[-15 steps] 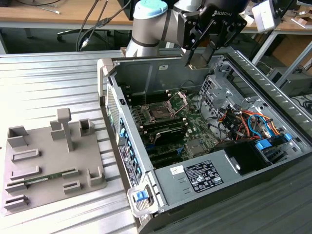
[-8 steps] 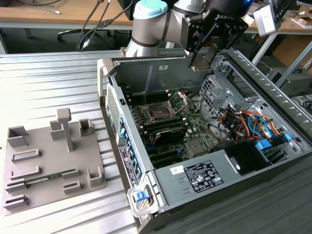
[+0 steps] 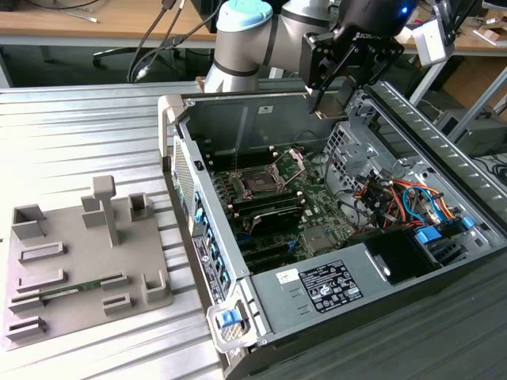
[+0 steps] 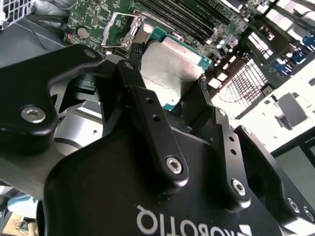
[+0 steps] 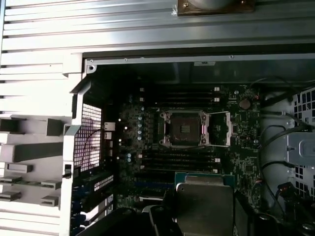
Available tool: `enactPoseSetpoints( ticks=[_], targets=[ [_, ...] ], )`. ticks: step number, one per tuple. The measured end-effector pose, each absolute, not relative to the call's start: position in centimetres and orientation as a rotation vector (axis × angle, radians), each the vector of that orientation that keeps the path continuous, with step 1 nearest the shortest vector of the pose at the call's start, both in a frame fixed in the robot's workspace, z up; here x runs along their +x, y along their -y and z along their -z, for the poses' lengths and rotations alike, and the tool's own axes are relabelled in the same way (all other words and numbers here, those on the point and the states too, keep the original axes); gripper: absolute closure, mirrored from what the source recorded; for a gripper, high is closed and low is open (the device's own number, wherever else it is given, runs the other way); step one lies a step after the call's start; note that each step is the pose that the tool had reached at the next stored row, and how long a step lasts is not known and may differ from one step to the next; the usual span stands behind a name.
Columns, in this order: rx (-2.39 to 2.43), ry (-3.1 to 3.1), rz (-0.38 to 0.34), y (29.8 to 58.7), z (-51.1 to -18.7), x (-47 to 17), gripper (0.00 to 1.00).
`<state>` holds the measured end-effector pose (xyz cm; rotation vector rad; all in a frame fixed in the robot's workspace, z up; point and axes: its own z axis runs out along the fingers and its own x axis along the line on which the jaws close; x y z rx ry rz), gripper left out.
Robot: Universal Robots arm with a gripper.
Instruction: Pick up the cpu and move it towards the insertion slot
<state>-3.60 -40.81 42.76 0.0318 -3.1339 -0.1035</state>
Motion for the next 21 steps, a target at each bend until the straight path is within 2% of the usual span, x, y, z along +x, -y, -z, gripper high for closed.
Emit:
enactPoseSetpoints(
  ticks=[21],
  targets=[
    [0.032,3.131,0.104,37.6,-38.7,-0.5,0.45]
  ],
)
